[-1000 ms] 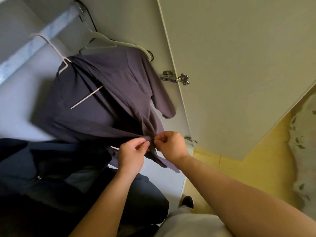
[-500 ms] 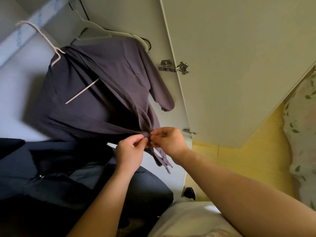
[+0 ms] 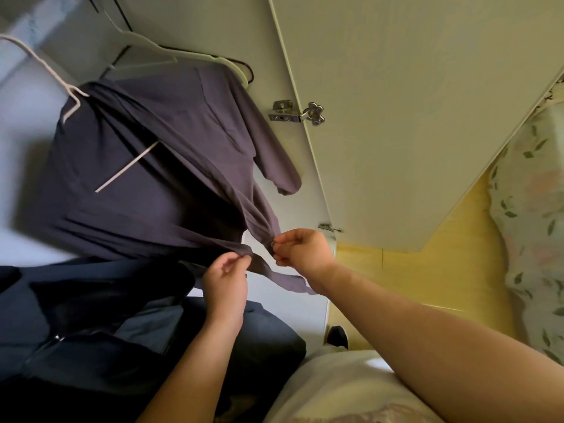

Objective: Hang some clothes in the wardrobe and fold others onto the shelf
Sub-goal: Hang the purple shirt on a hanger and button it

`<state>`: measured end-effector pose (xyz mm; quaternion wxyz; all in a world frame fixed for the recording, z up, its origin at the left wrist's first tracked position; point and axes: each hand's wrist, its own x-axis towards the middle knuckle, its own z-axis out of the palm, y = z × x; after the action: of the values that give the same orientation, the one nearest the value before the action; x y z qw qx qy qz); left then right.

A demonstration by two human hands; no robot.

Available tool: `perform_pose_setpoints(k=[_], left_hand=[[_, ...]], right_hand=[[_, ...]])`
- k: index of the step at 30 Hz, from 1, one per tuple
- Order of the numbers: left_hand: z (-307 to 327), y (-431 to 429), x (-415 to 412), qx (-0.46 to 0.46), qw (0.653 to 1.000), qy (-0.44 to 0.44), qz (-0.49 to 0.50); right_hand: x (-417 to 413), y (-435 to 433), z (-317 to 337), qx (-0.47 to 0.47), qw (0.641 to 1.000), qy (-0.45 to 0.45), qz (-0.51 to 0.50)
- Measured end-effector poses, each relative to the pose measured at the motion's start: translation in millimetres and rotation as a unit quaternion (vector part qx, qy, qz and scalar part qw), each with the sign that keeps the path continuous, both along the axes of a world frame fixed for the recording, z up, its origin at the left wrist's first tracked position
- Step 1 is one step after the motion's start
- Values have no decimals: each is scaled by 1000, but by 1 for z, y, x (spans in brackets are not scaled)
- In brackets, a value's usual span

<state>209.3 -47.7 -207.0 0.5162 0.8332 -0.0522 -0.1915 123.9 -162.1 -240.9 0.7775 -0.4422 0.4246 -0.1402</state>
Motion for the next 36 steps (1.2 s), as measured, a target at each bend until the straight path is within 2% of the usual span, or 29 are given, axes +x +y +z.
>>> perform_pose_setpoints(k=[7,10,13,24,28,34,36], left_hand=[[-5,-2,-1,-17,1000,6,-25],[-6,-1,-3,-19,998,-5,-56],[-6,0,-5,-32,996,20,-81],[-11,8,-2,-20,994,25,-106],[-11,10,0,-19,995,22,-91],[-9,8,-1,-32,995,34,-88],[-10,6,1,-24,995,29,-97]], right_hand=[[-6,10,-7,92,996,2,-12],[-5,12,-6,87,996,-8,0],[-2,12,-4,74,997,-26,19],[-2,12,2,-30,997,0,70],[-4,13,5,-32,997,2,75],[-3,14,6,-106,989,11,98],[-1,15,5,-167,979,21,112]])
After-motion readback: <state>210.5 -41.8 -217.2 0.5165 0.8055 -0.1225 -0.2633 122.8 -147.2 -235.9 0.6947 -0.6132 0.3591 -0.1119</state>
